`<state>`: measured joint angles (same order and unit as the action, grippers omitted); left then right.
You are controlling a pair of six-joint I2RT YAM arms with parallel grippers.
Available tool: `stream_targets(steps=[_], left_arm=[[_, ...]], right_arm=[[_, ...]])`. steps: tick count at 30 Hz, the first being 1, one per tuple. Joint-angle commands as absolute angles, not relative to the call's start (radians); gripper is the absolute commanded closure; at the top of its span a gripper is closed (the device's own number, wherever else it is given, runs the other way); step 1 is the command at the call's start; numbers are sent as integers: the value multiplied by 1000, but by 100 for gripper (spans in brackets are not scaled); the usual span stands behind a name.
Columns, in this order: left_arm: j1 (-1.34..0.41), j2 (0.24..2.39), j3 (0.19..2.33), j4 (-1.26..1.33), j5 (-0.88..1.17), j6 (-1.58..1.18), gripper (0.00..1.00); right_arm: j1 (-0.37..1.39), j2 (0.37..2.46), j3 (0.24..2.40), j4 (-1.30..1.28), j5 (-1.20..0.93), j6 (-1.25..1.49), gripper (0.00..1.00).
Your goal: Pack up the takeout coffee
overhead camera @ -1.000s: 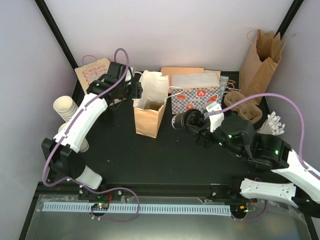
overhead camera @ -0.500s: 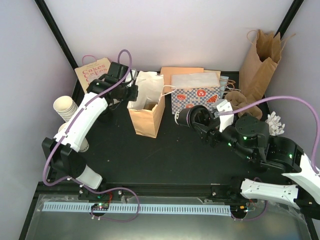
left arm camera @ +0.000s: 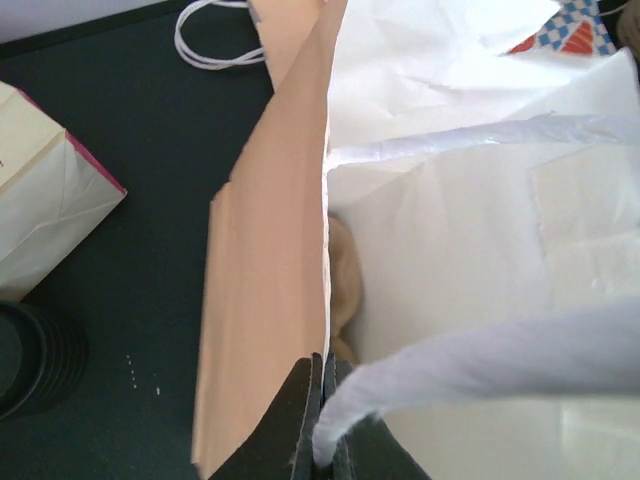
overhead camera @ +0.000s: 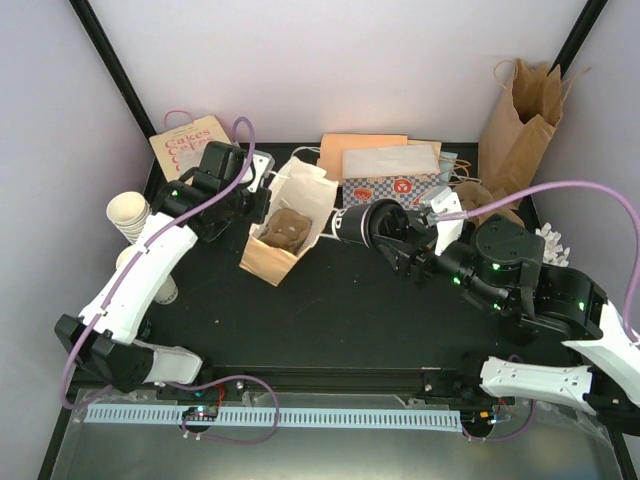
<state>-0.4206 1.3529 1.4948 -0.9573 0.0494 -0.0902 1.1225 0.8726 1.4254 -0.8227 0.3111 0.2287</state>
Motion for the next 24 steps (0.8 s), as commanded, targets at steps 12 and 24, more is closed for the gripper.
stream_targets(steps=[12, 24], left_arm=[[-571, 1239, 1443, -979, -46, 13, 99], [-689, 1180, 1357, -924, -163, 22, 98]], right_arm=[[1127, 946, 1448, -725, 239, 215, 30], [1127, 984, 1327, -694, 207, 208, 30]])
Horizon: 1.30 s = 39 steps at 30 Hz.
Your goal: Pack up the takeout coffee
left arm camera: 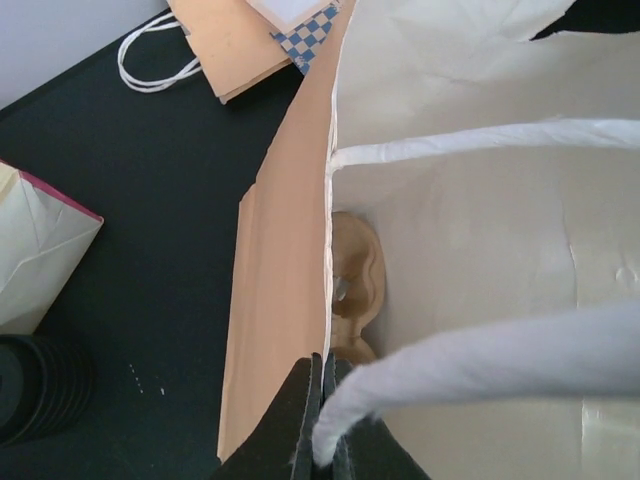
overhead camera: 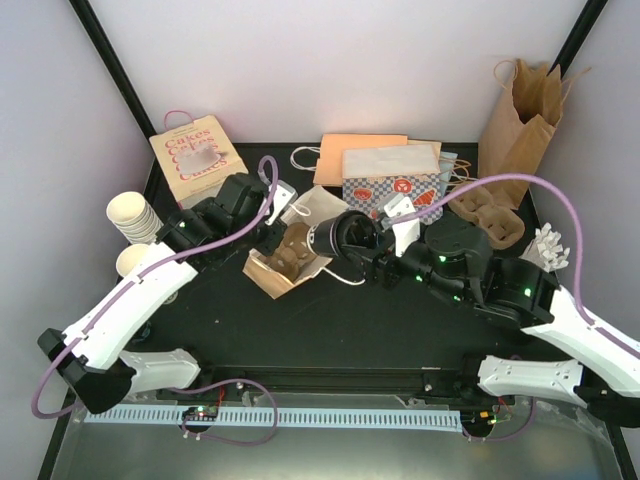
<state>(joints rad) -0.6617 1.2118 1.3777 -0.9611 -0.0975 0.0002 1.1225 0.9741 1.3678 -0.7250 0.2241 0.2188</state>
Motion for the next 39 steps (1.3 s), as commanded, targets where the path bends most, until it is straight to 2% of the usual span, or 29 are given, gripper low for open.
stream_targets(steps=[1, 25, 39], left_arm=[[-696, 1176, 1352, -917, -173, 23, 98], [-821, 1098, 1324, -816, -255, 120, 98], [-851, 1090, 1292, -788, -252, 151, 98]], right_arm=[[1127, 987, 1318, -694, 205, 208, 30], [1127, 1065, 1234, -611, 228, 191, 31], [1132, 1092, 1090, -569, 232, 213, 33]])
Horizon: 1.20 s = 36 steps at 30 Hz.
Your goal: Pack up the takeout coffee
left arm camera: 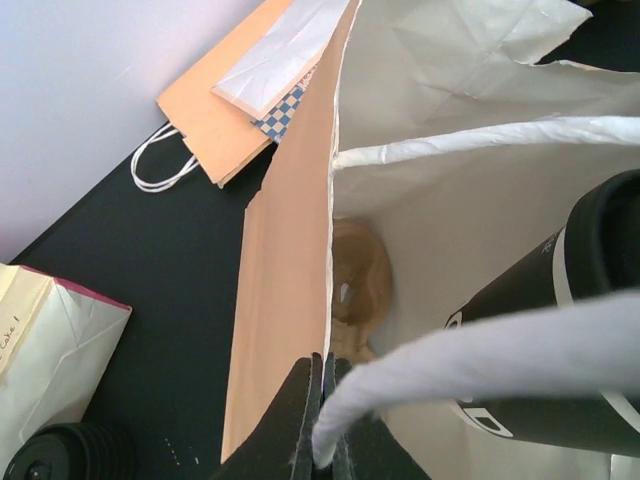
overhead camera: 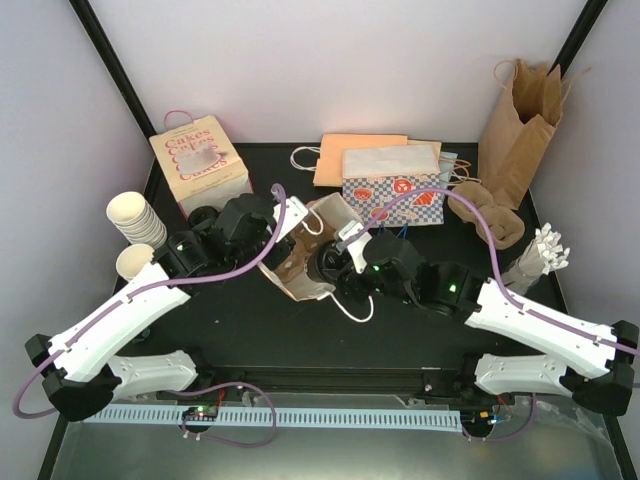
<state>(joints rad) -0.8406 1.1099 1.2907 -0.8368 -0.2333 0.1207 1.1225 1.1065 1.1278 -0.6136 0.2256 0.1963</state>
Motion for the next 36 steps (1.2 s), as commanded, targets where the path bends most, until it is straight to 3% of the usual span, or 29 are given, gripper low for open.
stream_targets(steps=[1, 15, 36], left_arm=[[-853, 1092, 1289, -788, -249, 153, 98], [-883, 1068, 1222, -760, -186, 134, 98], [-911, 1022, 1184, -765, -168, 120, 98]], right_arm=[[1134, 1088, 1069, -560, 219, 218, 33], [1254, 1070, 925, -492, 251, 256, 33], [1263, 1050, 963, -515, 377, 289, 33]])
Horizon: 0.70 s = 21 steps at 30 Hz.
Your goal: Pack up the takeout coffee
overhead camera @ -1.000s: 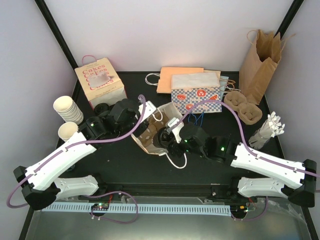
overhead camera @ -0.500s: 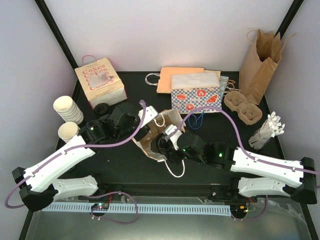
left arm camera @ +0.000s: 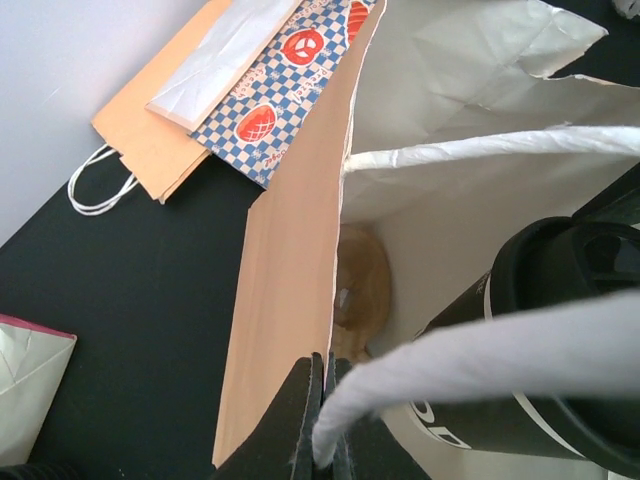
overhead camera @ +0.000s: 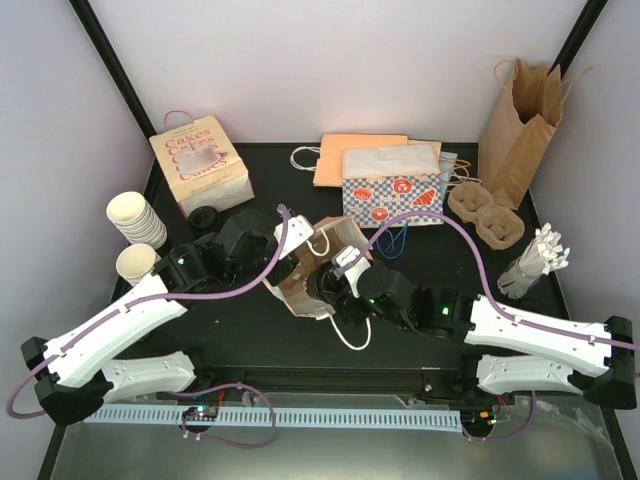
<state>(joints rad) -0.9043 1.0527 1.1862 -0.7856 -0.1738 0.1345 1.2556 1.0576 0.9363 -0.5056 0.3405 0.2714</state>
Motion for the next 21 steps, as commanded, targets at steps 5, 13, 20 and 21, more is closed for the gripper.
stream_targets(steps=[5, 13, 20, 21], left_arm=[[-916, 1011, 1181, -769, -168, 120, 98], [-920, 998, 1170, -760, -166, 114, 99], [-923, 991, 1165, -753, -172, 109, 98], [-923, 991, 1164, -752, -170, 110, 98]], right_arm=[[1262, 1046, 968, -512, 403, 295, 33], [1262, 1075, 987, -507, 428, 287, 33], [1262, 1120, 986, -512, 410, 278, 33], [1262, 1121, 985, -512, 408, 278, 33]])
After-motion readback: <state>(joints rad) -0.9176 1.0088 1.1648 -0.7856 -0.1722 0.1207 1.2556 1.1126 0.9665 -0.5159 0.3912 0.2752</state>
